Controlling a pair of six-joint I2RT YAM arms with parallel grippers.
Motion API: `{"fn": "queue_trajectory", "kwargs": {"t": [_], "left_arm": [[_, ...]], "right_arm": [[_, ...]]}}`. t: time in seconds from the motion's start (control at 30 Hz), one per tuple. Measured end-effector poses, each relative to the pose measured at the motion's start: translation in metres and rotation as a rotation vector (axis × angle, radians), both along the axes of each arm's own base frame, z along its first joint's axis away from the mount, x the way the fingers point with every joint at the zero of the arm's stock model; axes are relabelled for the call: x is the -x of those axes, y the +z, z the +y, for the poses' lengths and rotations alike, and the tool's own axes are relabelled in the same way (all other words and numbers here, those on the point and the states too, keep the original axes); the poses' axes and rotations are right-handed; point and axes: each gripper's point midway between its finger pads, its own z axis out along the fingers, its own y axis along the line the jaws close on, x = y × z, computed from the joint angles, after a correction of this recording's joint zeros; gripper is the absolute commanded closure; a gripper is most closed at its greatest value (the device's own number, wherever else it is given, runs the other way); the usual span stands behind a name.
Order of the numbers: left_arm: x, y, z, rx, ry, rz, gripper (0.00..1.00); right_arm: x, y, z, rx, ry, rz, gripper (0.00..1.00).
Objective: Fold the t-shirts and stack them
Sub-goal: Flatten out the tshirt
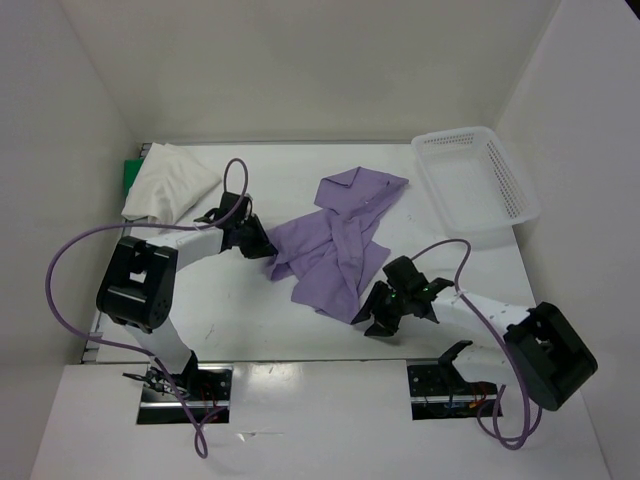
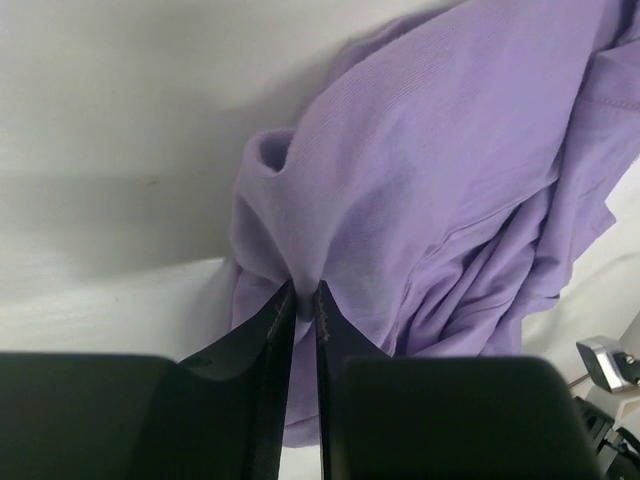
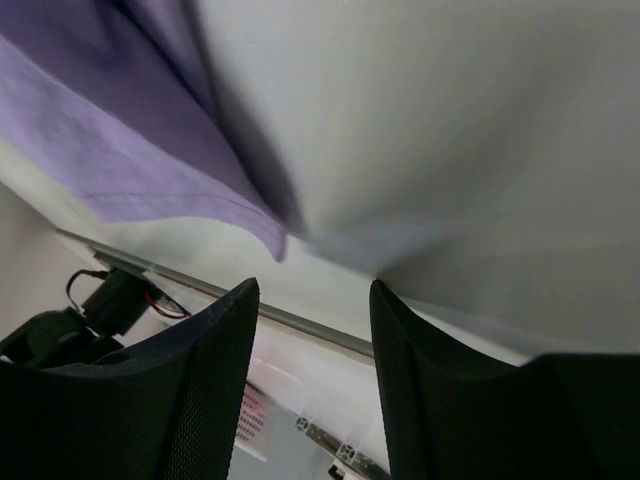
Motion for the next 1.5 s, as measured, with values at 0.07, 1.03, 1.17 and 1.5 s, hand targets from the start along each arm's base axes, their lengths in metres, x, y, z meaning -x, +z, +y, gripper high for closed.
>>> {"fn": "queue_trajectory", "kwargs": {"t": [0.07, 1.03, 1.17, 1.5], "left_arm": [[0.003, -0.003, 0.000, 0.000, 0.001, 0.008, 0.81], [-0.095, 0.279, 0.132, 0.118, 0.262, -0.567, 1.00], [-0.092, 0.339, 0.139, 0.096, 0.249, -0.689, 1.00], [-0.192, 0.243, 0.108, 0.065, 0.139, -0.508, 0.98]], "right_arm": [[-0.009, 0.000, 0.007, -0.012, -0.002, -0.010, 0.52], [-0.170, 0.322, -0.037, -0.017, -0.146, -0.876, 1.00], [-0.142, 0.272, -0.053, 0.026, -0.111, -0.785, 1.00], [-0.101, 0.142, -0.088, 0.171, -0.116, -0.436, 1.00]]}}
